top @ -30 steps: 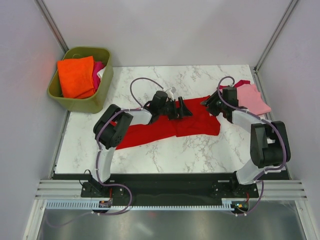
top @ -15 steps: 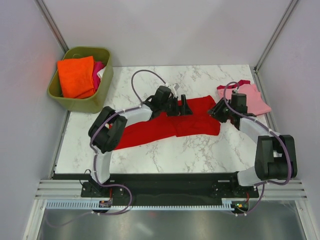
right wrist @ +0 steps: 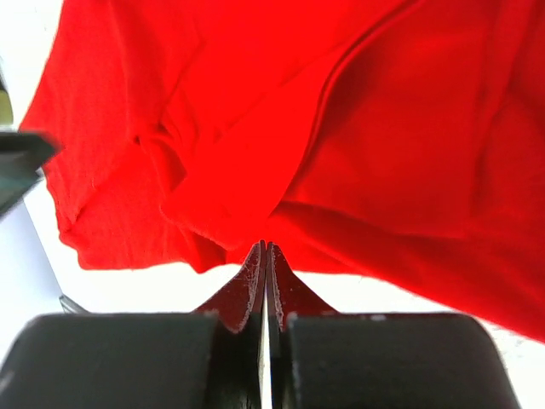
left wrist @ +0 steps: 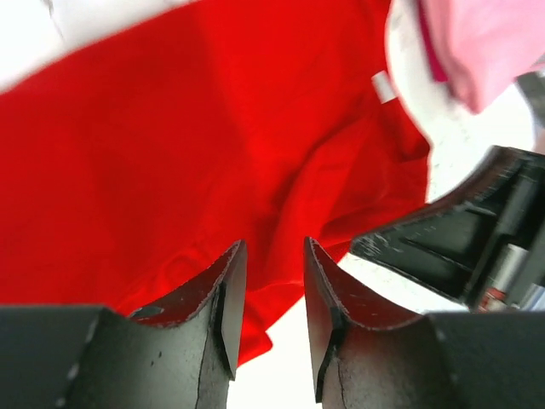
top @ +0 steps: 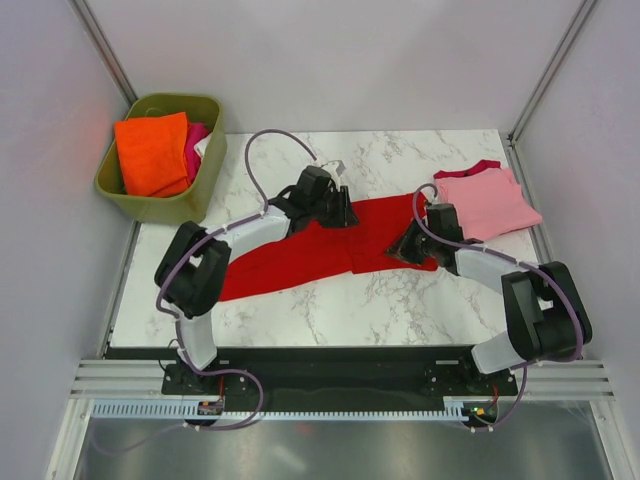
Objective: Fold and stack the t-shirts
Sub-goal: Fold the tshirt
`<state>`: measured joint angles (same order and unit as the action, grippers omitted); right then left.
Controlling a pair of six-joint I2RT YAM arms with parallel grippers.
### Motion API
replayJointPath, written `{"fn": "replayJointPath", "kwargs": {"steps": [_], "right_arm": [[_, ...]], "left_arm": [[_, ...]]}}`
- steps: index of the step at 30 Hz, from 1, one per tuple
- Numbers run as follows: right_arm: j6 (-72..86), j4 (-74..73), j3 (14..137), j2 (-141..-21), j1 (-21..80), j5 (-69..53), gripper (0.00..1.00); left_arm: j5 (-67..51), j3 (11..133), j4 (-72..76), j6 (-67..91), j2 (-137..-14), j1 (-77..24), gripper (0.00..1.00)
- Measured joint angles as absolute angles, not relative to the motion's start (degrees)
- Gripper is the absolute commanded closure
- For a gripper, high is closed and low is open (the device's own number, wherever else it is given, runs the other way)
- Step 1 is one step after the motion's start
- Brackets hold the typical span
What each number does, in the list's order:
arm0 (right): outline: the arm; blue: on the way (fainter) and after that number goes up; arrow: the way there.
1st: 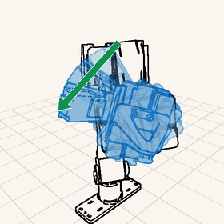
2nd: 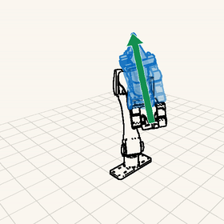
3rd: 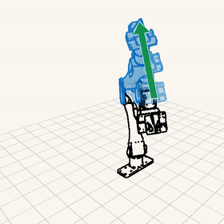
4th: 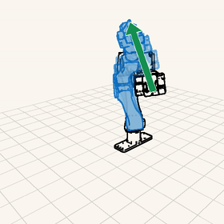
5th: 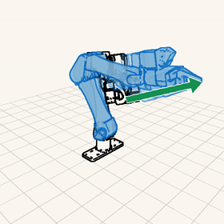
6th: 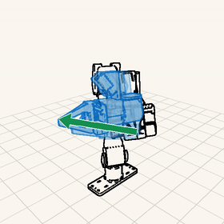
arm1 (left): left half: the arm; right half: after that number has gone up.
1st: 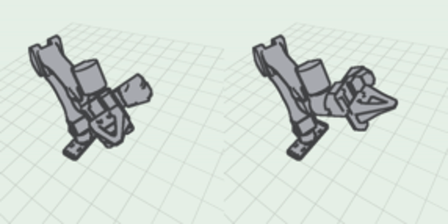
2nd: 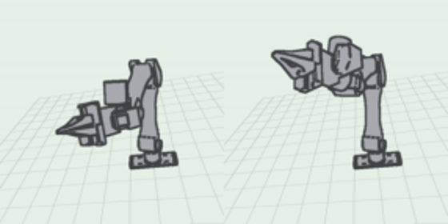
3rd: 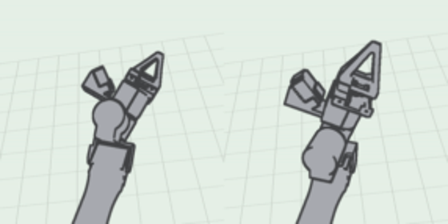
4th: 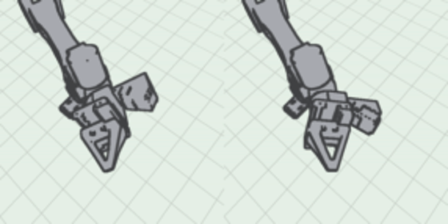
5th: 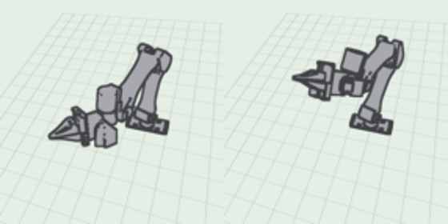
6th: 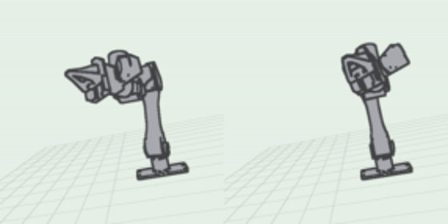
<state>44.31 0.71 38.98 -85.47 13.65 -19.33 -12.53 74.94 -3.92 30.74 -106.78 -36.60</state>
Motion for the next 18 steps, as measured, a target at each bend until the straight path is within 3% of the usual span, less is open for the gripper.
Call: {"fn": "replayJointPath", "kwargs": {"steps": [18], "right_arm": [[49.8, 6.7, 37.1, -92.3, 21.3, -17.1, 0.99]], "left_arm": [[-15.8, 77.7, -4.4, 30.8, -116.5, -37.4, 0.61]]}}
